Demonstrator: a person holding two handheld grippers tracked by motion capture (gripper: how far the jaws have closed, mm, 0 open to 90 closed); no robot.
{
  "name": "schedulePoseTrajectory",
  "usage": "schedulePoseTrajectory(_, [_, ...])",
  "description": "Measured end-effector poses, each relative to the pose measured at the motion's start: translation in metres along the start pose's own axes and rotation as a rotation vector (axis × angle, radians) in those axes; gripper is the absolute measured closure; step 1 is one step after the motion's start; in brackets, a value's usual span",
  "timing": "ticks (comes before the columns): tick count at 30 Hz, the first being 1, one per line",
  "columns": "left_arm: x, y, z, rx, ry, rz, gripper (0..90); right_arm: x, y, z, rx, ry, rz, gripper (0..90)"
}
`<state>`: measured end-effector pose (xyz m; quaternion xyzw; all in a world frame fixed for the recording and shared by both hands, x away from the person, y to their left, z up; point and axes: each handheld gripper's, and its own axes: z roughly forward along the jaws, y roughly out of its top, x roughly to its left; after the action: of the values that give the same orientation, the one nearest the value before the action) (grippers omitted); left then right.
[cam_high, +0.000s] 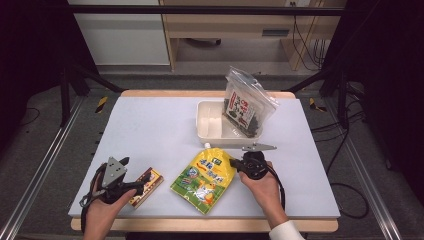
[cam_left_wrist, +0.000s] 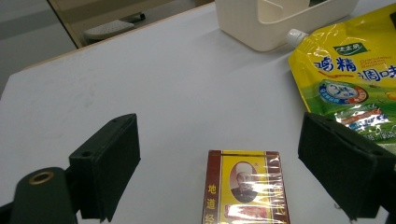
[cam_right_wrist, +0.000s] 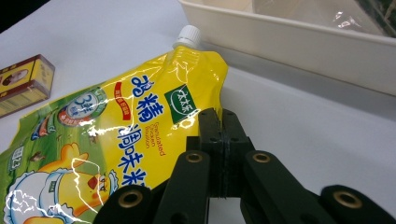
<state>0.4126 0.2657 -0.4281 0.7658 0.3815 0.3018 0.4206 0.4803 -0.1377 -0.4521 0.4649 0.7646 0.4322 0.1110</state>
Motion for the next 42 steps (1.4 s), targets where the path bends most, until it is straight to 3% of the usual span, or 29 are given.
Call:
schedulePoseTrajectory(6, [0.000,0.000,0.001,0.006,-0.006,-0.001,12.5,-0.002,0.002,-0.004,-0.013,0.010,0.002,90.0])
schedulePoseTrajectory(13, [0.002,0.003,0.003,0.012,-0.035,-0.009,12.4,-0.003,0.028,-0.023,-0.051,0.052,-0.065,90.0])
schedulePoseTrajectory(17, [0.005,0.018,0.004,0.028,-0.077,0.027,12.3,0.000,0.051,-0.032,-0.043,0.081,-0.121,90.0])
schedulePoseTrajectory(19, [0.009,0.029,0.007,0.000,-0.166,-0.031,12.7,0.003,0.063,-0.036,-0.030,0.111,-0.165,90.0])
schedulePoseTrajectory(20, [0.011,0.034,0.008,-0.003,-0.182,-0.032,12.7,0.007,0.071,-0.038,-0.018,0.124,-0.192,90.0])
schedulePoseTrajectory(23, [0.014,0.054,0.011,0.018,-0.173,0.046,12.8,0.014,0.086,-0.041,-0.004,0.148,-0.250,90.0])
schedulePoseTrajectory(26, [0.015,0.072,0.015,0.030,-0.213,0.059,12.8,0.022,0.101,-0.044,0.012,0.160,-0.304,90.0])
schedulePoseTrajectory(34, [-0.001,0.105,0.023,0.079,-0.244,0.193,11.8,0.040,0.122,-0.048,0.008,0.183,-0.385,90.0])
schedulePoseTrajectory(40, [-0.008,0.128,0.026,0.082,-0.266,0.254,11.5,0.052,0.133,-0.050,0.017,0.192,-0.443,90.0])
schedulePoseTrajectory(42, [-0.008,0.135,0.025,0.077,-0.292,0.280,14.2,0.055,0.134,-0.050,0.018,0.189,-0.456,90.0])
